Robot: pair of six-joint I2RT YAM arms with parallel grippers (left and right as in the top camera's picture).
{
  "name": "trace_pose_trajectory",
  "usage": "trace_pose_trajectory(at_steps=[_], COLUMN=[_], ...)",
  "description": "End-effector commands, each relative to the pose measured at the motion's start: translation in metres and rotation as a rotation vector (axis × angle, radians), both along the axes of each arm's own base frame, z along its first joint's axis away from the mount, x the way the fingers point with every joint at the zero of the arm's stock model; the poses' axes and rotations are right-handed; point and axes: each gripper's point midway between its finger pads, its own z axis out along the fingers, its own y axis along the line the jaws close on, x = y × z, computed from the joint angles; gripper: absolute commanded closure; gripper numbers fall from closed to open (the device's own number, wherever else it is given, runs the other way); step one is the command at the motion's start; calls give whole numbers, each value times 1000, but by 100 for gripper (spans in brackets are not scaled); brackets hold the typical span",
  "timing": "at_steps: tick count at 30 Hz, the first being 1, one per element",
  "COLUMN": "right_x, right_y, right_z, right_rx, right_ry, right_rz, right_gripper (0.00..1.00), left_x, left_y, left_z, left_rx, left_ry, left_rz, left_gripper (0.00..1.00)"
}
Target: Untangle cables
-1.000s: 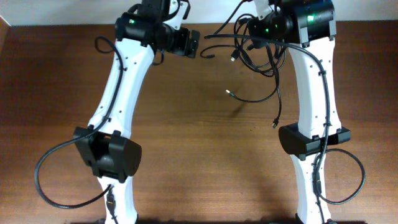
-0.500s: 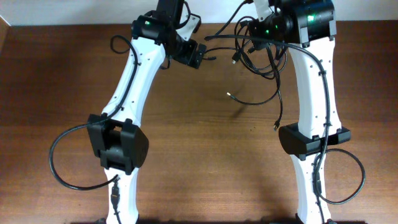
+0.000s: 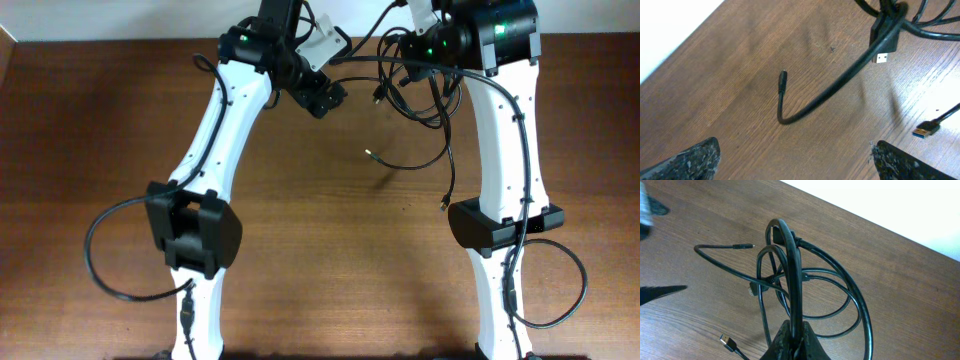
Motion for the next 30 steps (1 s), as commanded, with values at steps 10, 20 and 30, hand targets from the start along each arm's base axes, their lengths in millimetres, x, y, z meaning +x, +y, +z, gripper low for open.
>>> trace_pose_trajectory(at_steps=[10,20,30], right_x=[-13,-23,23], right_y=[-2,25,-20], right_z=[24,28,74], right_rx=[17,-11,-267], right_ry=[-42,-56,-332], right_rz=[-8,93,-38], right_gripper=[96,96,96], left_x=[4,6,-6], left_y=[-13,-14,-11], left_z=[-46,-27,-31], left_rx=[7,-3,13], left_ry=[72,51,105], left_rz=[-45,-40,-37], left_gripper=[1,1,1])
